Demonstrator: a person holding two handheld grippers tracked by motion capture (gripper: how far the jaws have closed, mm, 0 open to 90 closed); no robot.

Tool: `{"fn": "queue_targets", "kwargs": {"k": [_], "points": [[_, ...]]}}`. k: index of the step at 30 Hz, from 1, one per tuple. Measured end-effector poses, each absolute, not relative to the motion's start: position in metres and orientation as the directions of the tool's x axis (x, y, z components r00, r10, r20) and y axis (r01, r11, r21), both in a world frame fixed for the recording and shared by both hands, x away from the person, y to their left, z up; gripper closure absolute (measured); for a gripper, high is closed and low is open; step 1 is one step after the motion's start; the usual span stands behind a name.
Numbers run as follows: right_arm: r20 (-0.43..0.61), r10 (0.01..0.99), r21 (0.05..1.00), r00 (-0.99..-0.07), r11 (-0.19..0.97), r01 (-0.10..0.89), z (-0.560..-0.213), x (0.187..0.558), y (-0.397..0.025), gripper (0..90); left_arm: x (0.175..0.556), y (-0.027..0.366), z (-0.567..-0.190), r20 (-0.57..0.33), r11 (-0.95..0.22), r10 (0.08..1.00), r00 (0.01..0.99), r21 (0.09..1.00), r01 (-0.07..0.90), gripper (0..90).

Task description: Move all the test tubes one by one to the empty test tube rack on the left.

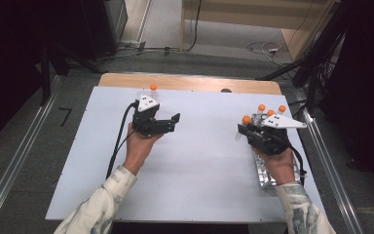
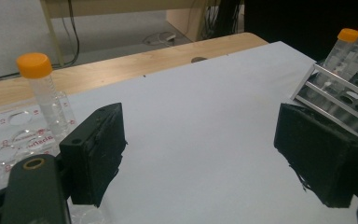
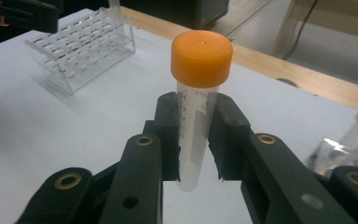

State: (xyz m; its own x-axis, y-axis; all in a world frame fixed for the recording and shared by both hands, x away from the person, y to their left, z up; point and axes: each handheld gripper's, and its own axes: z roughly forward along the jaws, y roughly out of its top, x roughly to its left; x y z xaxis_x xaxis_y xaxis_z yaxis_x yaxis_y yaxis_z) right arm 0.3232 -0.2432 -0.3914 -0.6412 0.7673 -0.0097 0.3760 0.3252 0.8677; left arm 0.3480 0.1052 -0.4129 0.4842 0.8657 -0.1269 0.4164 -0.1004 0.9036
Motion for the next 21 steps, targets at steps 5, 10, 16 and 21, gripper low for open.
{"fn": "queue_targets", "kwargs": {"k": [5,10,16,21], "points": [[0.009,0.749,0.857,-0.663,0.335,0.39,-0.398,0.325,-0.224,72.0,0.344,0.102,-0.409,-0.124,-0.105,0.855,0.503,0.909,0.403,16.9],[0.017,0.735,0.847,-0.678,0.35,0.401,-0.407,0.325,-0.204,72.0,0.336,0.099,-0.403,-0.122,-0.106,0.84,0.529,0.919,0.38,17.5],[0.013,0.725,0.834,-0.689,0.373,0.408,-0.418,0.328,-0.181,72.0,0.326,0.086,-0.399,-0.114,-0.127,0.808,0.578,0.924,0.36,18.0],[0.014,0.71,0.825,-0.704,0.389,0.409,-0.428,0.331,-0.165,72.0,0.322,0.071,-0.4,-0.11,-0.15,0.777,0.62,0.924,0.353,19.6]]}}
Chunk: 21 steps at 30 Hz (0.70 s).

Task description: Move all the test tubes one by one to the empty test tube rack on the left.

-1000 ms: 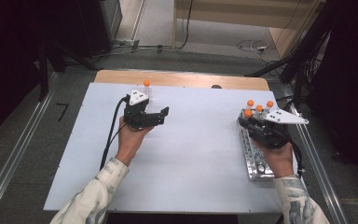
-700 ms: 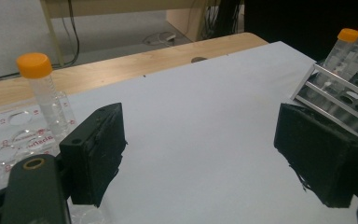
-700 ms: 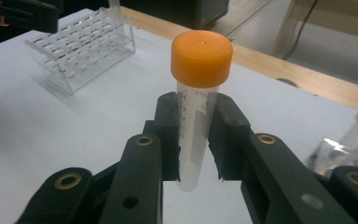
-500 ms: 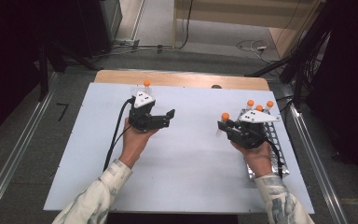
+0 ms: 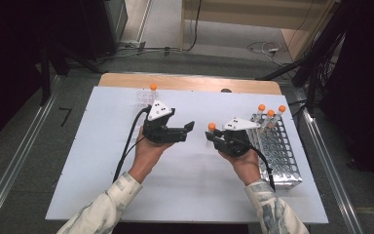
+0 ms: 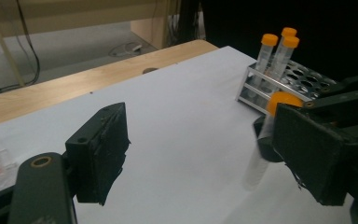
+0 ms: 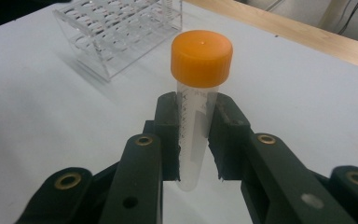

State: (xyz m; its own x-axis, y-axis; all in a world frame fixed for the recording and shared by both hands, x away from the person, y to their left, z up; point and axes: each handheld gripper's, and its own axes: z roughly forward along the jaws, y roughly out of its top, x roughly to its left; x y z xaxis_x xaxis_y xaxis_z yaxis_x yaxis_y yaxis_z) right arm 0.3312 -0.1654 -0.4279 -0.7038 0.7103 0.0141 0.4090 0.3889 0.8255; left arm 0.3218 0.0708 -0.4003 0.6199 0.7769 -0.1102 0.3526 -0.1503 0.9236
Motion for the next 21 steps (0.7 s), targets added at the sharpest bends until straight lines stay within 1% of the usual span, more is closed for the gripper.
{"fn": "queue_targets", "kwargs": {"k": [6,12,14,18,21], "points": [[0.023,0.687,0.826,-0.726,0.396,0.401,-0.433,0.332,-0.152,72.0,0.321,0.056,-0.406,-0.111,-0.174,0.752,0.65,0.917,0.358,19.8],[0.026,0.667,0.823,-0.744,0.408,0.394,-0.437,0.331,-0.143,72.0,0.323,0.046,-0.414,-0.093,-0.219,0.733,0.674,0.906,0.363,22.5],[0.028,0.662,0.824,-0.749,0.409,0.391,-0.436,0.331,-0.141,72.0,0.324,0.046,-0.416,-0.104,-0.218,0.722,0.684,0.904,0.367,27.1],[0.028,0.651,0.824,-0.759,0.415,0.387,-0.437,0.33,-0.136,72.0,0.324,0.044,-0.418,-0.112,-0.224,0.699,0.706,0.904,0.365,39.1],[0.034,0.646,0.826,-0.763,0.412,0.386,-0.437,0.33,-0.134,72.0,0.324,0.043,-0.419,-0.114,-0.229,0.691,0.714,0.902,0.366,45.0]]}}
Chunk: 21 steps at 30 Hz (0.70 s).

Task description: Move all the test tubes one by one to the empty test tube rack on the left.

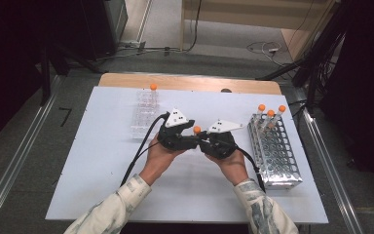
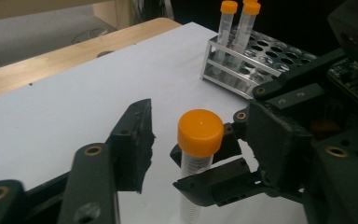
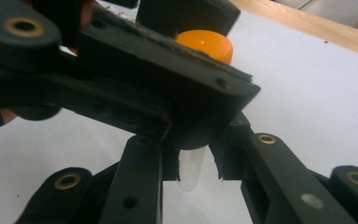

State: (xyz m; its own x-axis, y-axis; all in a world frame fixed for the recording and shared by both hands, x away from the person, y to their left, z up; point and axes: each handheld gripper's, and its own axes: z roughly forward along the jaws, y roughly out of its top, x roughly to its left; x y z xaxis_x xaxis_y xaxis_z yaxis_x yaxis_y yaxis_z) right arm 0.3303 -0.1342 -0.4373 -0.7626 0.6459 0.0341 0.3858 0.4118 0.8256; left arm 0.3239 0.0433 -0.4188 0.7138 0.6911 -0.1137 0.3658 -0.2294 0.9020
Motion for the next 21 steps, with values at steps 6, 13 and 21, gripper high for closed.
{"fn": "queue_targets", "kwargs": {"k": [6,13,21], "points": [[0.038,0.644,0.827,-0.764,0.41,0.386,-0.4366,0.3297,-0.1322,72.0,0.3226,0.0432,-0.4185,-0.11,-0.231,0.684,0.721,0.905,0.358,60.9],[0.037,0.643,0.827,-0.765,0.41,0.384,-0.436,0.3298,-0.134,72.0,0.3237,0.0449,-0.4178,-0.13,-0.21,0.685,0.717,0.907,0.364,69.5],[0.046,0.642,0.832,-0.765,0.399,0.385,-0.4362,0.3303,-0.1352,71.9,0.3237,0.0439,-0.4178,-0.118,-0.21,0.693,0.711,0.911,0.356,70.8]]}}
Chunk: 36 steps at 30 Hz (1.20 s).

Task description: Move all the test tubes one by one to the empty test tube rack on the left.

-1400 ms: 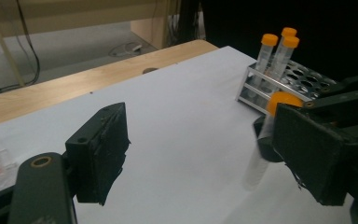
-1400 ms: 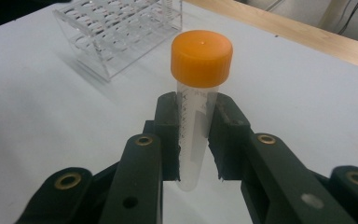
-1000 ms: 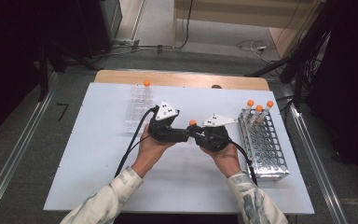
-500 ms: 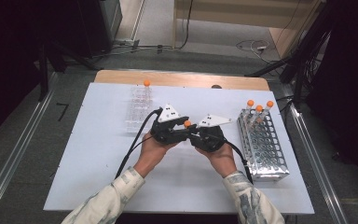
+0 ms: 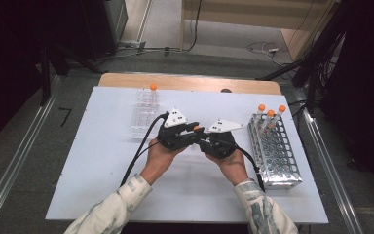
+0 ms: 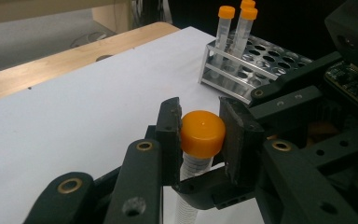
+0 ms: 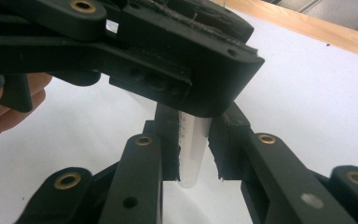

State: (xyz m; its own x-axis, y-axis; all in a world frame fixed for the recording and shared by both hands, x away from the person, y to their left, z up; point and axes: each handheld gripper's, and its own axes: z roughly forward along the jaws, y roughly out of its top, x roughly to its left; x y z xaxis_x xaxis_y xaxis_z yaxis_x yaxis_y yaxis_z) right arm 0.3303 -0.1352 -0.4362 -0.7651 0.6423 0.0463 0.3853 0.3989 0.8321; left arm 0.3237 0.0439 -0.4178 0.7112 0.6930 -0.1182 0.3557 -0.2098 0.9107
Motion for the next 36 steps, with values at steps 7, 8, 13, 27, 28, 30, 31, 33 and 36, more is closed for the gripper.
{"fn": "queue_targets", "kwargs": {"k": [7,8,13,27,28,30,31,33,36], "points": [[0.059,0.641,0.837,-0.765,0.386,0.388,-0.435,0.329,-0.138,67.1,0.323,0.043,-0.415,-0.121,-0.205,0.691,0.712,0.912,0.355,71.0],[0.066,0.635,0.839,-0.77,0.382,0.387,-0.435,0.329,-0.139,61.5,0.323,0.043,-0.414,-0.118,-0.206,0.693,0.711,0.913,0.353,71.0],[0.085,0.642,0.834,-0.762,0.373,0.407,-0.433,0.328,-0.145,38.3,0.325,0.048,-0.408,-0.122,-0.196,0.701,0.703,0.915,0.354,71.0],[0.047,0.701,0.815,-0.712,0.385,0.433,-0.415,0.297,-0.168,21.0,0.34,0.074,-0.394,-0.162,-0.129,0.759,0.631,0.912,0.389,71.0],[0.036,0.701,0.814,-0.712,0.393,0.428,-0.415,0.296,-0.17,20.7,0.342,0.076,-0.392,-0.162,-0.125,0.762,0.627,0.913,0.388,70.9],[0.033,0.705,0.811,-0.708,0.395,0.431,-0.416,0.292,-0.173,20.6,0.344,0.079,-0.389,-0.162,-0.117,0.77,0.617,0.915,0.386,71.0],[0.037,0.708,0.811,-0.705,0.391,0.435,-0.416,0.291,-0.175,20.6,0.346,0.081,-0.388,-0.163,-0.112,0.775,0.611,0.916,0.386,71.0],[0.03,0.713,0.812,-0.701,0.391,0.433,-0.417,0.288,-0.178,20.5,0.348,0.086,-0.384,-0.165,-0.102,0.785,0.596,0.916,0.388,71.0],[0.034,0.718,0.819,-0.695,0.378,0.431,-0.418,0.285,-0.183,20.5,0.353,0.096,-0.379,-0.165,-0.085,0.804,0.572,0.919,0.385,71.0]]}}
